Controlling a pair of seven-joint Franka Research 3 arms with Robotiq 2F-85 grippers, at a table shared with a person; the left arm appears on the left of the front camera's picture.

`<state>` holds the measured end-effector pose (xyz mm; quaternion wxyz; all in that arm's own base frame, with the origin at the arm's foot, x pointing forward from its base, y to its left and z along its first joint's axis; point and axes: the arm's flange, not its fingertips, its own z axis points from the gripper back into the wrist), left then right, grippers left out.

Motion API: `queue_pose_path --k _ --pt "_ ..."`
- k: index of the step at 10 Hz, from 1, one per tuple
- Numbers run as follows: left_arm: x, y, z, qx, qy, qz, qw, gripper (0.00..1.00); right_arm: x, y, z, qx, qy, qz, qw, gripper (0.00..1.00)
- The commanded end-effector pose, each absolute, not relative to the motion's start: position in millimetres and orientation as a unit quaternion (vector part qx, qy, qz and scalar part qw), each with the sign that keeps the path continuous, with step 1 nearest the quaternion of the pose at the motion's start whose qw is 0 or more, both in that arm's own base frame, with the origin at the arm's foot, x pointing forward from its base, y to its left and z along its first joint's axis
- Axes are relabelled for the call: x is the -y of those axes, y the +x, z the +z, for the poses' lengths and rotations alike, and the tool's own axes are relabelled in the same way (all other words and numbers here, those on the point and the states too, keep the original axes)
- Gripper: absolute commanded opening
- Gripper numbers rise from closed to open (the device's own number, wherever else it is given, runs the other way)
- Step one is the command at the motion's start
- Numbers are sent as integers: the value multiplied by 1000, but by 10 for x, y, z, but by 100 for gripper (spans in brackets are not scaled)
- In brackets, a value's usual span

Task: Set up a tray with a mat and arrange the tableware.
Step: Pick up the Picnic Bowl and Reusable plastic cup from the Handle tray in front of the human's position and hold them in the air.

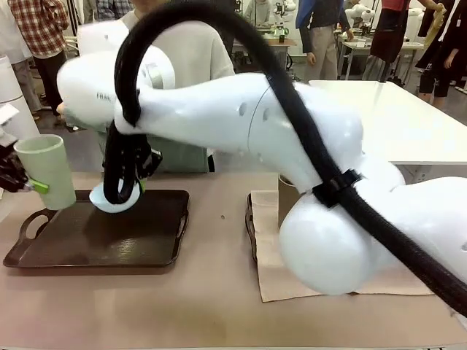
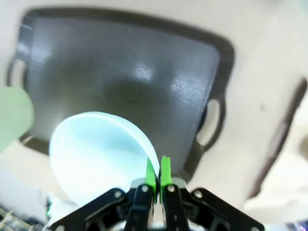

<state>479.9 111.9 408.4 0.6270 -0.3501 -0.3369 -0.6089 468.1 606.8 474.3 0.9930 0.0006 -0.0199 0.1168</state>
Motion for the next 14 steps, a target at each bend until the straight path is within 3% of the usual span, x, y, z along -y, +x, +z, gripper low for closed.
queue_pose_path --k 1,5,9,10,11,12,14 --pt "-1075 4559 4412 339 -342 -605 634 0 -5315 3981 4901 29 8 58 998 0" --pt "-995 4216 5064 357 -312 -614 631 0 -5044 3392 5521 38 18 26 999 0" --pt "-1000 3979 5644 380 -281 -608 638 0 -4937 2942 5658 46 23 -12 999 0" --pt "-1007 3921 5668 374 -277 -596 654 0 -4898 2938 5656 45 27 -19 998 0" --pt "-1037 4060 5586 381 -280 -618 628 0 -4865 2997 5636 56 36 -29 997 0" --pt "-1037 4060 5586 381 -280 -618 628 0 -5892 3532 6402 33 21 3 999 0" --pt "-1037 4060 5586 381 -280 -618 628 0 -5892 3532 6402 33 21 3 999 0"
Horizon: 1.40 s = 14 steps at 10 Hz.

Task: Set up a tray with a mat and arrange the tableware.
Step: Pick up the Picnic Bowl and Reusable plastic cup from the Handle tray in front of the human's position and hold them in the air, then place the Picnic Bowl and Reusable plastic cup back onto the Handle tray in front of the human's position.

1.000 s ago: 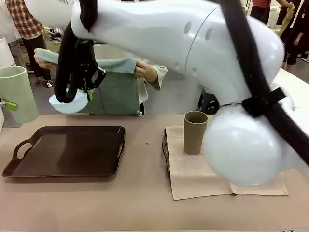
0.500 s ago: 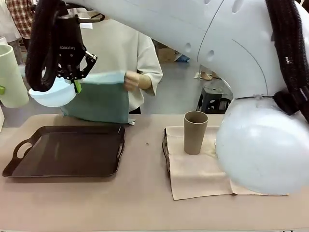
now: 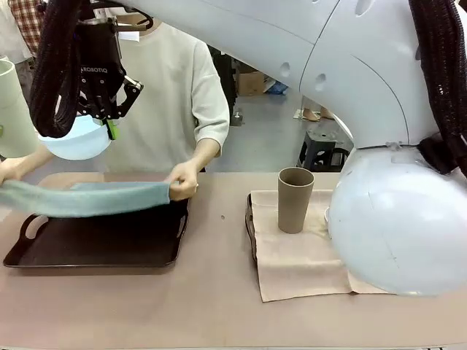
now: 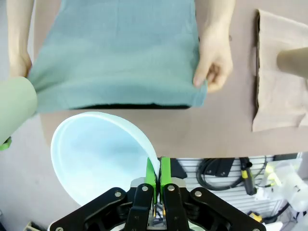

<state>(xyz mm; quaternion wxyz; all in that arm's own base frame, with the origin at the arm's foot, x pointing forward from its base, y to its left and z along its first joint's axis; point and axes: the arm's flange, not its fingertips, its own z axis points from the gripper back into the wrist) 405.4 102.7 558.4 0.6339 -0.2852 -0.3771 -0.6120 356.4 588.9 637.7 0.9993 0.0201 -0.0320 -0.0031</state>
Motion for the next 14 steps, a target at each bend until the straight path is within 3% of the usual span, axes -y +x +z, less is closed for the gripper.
queue_pose_path --k 1,14 --pt "-1037 4060 5586 381 -280 -618 628 0 -5892 3532 6402 33 21 3 999 0" --pt "-1037 4060 5586 381 -280 -618 628 0 -5892 3532 6402 33 21 3 999 0"
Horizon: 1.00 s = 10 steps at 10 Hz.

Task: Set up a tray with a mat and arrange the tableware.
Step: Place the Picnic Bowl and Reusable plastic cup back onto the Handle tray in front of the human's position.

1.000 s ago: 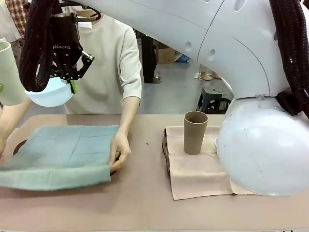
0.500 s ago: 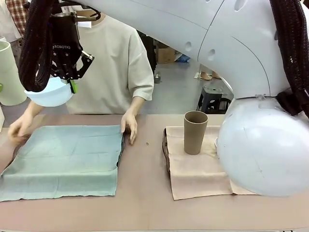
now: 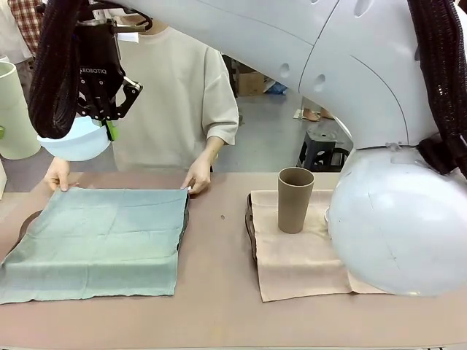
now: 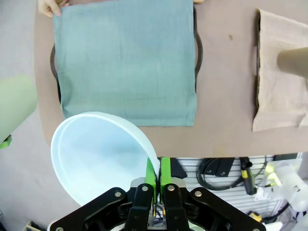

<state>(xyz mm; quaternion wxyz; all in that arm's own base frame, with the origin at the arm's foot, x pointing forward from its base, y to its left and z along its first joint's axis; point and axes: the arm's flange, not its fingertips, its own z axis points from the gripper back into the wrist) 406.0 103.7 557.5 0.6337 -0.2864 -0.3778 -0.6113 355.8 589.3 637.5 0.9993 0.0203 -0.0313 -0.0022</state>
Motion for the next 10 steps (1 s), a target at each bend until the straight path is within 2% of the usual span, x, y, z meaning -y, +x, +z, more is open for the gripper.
queue_pose_path --k 1,10 --pt "-1037 4060 5586 381 -280 -618 628 0 -5892 3532 6402 33 21 3 999 0" --pt "-1037 4060 5586 381 -280 -618 628 0 -5892 3532 6402 33 21 3 999 0"
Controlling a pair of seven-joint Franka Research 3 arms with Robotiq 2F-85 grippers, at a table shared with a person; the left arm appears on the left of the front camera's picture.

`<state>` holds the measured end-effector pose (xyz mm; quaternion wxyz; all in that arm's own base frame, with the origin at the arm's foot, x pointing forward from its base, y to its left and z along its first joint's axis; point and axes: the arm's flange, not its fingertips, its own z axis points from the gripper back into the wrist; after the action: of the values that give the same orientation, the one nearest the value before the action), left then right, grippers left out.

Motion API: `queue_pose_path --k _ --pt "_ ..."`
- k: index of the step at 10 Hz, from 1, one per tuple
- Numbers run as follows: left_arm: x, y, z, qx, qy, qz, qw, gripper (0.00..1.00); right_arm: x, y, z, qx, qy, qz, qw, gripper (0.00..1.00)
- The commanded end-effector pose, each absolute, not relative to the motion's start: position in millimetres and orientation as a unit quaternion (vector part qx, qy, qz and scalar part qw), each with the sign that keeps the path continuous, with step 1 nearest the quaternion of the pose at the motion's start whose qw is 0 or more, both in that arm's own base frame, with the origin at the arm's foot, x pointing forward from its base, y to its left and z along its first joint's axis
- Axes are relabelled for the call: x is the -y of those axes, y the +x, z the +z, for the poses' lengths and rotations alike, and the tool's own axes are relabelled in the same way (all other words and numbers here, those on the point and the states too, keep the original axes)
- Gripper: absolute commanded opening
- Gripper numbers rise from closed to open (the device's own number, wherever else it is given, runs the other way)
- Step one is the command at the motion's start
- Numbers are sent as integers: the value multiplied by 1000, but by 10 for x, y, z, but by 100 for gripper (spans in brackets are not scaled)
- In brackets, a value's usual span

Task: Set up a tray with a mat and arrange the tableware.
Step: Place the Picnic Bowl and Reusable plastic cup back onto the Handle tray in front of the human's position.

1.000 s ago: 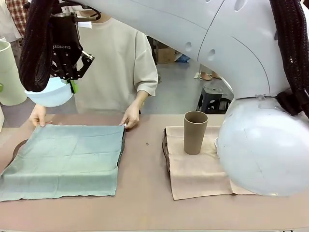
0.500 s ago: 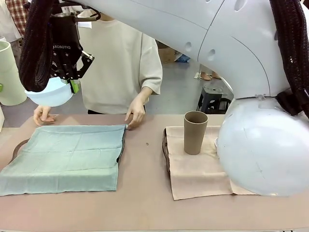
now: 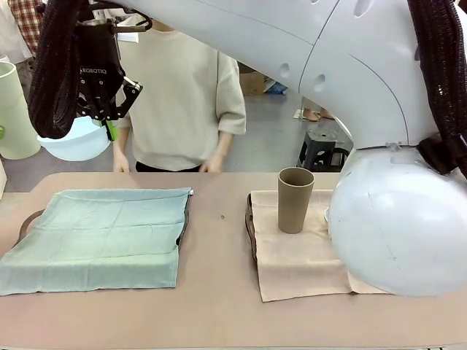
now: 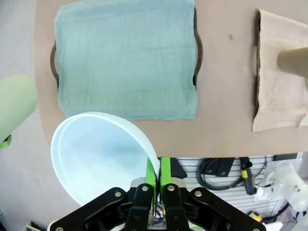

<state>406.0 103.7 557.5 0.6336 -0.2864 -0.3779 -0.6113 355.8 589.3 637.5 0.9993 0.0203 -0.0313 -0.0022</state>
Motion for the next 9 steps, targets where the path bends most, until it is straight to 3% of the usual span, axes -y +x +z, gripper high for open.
queue_pose_path --k 1,3,4,9 --pt "-1037 4060 5586 381 -280 -618 628 0 -5892 3532 6402 33 21 3 999 0" --pt "-1037 4060 5586 381 -280 -618 628 0 -5893 3558 6375 31 20 -2 999 4" --pt "-1037 4060 5575 378 -286 -611 634 85 -5810 3626 6289 44 33 38 998 4" --pt "-804 4315 4603 389 -344 -595 614 85 -5366 4028 5232 33 77 107 991 4"
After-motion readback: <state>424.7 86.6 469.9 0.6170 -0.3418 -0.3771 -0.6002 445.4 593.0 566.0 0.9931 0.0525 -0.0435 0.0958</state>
